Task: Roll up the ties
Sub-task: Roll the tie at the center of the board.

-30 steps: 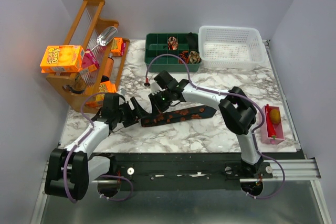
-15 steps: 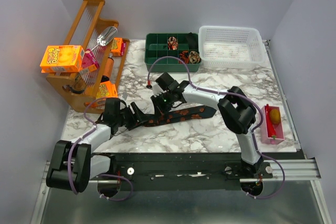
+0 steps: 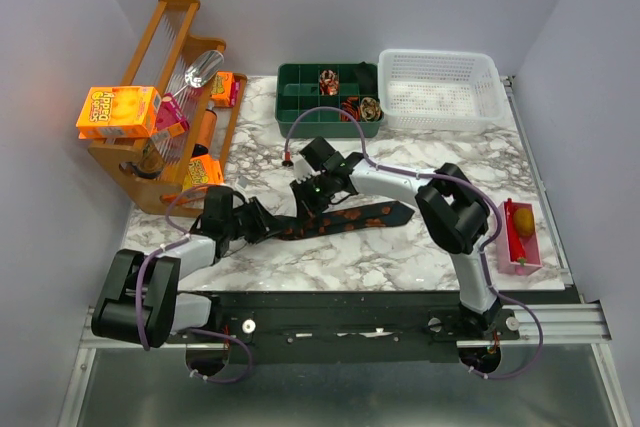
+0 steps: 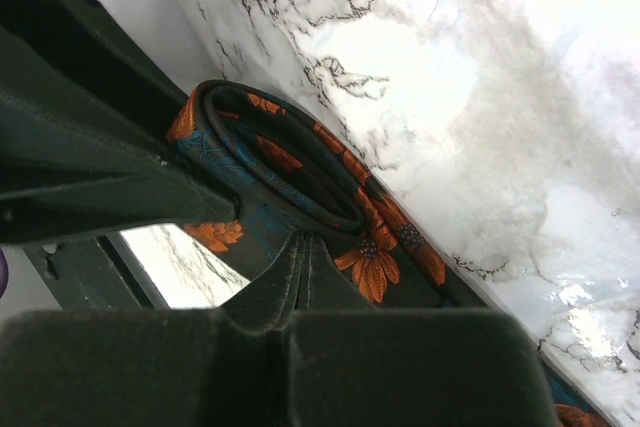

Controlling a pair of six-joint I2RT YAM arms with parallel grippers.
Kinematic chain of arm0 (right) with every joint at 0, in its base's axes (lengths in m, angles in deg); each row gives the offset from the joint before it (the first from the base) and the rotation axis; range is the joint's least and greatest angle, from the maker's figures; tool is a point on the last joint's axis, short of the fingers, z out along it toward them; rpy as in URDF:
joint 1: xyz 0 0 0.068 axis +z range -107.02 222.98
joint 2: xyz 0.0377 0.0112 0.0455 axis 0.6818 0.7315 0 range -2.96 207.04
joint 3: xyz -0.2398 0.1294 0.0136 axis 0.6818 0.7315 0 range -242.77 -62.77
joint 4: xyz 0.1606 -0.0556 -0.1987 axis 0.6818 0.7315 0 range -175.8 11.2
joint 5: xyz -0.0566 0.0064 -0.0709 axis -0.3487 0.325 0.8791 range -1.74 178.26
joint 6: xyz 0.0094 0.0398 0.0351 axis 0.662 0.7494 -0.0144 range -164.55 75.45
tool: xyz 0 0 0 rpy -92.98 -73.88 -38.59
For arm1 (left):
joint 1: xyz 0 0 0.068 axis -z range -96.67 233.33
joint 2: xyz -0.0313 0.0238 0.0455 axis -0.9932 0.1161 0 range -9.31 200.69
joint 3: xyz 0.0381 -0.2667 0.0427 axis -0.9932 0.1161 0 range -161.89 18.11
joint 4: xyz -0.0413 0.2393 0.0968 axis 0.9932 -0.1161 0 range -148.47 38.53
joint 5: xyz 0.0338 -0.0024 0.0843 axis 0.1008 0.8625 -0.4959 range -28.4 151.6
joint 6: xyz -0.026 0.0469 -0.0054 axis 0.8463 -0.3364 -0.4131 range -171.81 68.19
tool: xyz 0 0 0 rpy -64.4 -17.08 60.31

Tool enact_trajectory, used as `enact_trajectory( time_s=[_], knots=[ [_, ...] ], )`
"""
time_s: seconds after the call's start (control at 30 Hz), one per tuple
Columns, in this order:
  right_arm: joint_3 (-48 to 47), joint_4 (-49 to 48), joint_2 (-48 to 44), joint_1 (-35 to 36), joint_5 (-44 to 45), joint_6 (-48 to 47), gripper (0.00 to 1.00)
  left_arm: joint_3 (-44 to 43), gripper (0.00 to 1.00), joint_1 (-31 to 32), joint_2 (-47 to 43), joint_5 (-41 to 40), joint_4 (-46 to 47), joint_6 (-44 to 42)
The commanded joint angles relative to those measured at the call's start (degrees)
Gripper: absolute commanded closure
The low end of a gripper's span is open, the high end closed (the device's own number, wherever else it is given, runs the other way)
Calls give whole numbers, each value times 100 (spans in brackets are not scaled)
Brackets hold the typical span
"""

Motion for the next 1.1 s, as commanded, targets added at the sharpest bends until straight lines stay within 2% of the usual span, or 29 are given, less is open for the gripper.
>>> enact_trajectory(
  time_s=[0.0,0.13,0.37,0.7,1.07],
  knots=[
    [160,34,113,-20,-22,-33,100,-275,76,81,-4,6,-209,-222],
    [160,17,104,-20,-66,-41,100,-854,82,186,-197,-363,-1256,-671],
    [37,8,192,-20,-180,-15,100,-1813,87,713,-136,-1303,-3031,-1217],
    [-69,16,341,-20,-171,20,100,-2727,88,1442,83,-2490,-4026,-1287],
    [-174,-71,403,-20,-373,178,100,-3615,88,2199,786,-3729,-4835,-1235]
  ],
)
